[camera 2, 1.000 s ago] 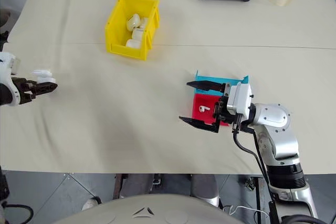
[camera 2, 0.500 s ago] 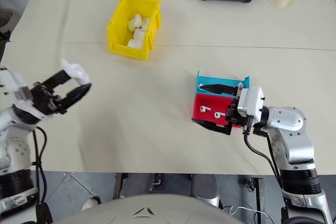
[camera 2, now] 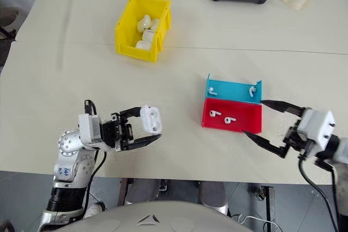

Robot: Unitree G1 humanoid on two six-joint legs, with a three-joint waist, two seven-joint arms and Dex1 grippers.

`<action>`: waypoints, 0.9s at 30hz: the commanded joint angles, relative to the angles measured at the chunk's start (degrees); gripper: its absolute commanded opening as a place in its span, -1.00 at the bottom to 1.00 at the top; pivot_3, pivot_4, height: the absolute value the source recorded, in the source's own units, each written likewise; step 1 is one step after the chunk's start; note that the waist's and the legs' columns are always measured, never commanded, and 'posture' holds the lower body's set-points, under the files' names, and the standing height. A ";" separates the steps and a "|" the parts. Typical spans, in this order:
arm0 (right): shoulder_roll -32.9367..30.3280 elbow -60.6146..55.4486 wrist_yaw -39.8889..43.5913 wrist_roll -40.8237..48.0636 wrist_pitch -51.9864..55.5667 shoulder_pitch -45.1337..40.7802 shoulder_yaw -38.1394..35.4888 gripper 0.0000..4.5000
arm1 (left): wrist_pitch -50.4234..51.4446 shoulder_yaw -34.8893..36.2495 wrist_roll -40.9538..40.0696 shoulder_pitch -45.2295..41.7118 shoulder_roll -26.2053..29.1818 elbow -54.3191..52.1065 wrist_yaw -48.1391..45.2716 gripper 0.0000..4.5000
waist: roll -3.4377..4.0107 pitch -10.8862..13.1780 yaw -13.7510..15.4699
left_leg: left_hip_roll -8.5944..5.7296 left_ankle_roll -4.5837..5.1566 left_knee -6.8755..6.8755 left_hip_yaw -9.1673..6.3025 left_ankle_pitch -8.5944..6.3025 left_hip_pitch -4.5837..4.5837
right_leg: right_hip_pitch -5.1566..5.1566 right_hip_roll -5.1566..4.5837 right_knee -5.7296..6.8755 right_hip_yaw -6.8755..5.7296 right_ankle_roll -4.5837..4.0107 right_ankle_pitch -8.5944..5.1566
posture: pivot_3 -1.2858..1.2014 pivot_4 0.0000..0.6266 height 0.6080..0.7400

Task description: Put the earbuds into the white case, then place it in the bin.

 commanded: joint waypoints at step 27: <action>-25.31 -24.04 -19.23 1.82 48.53 -12.06 10.34 1.00 | 0.08 -4.20 -5.54 -15.76 -0.78 7.70 -5.58 0.22 | 0.28 -0.12 0.75 | 0.04 0.10 0.05 -0.22 0.09 -0.21 | -0.03 0.11 -0.39 -0.02 0.18 0.11 | 0.03 -0.52 1.00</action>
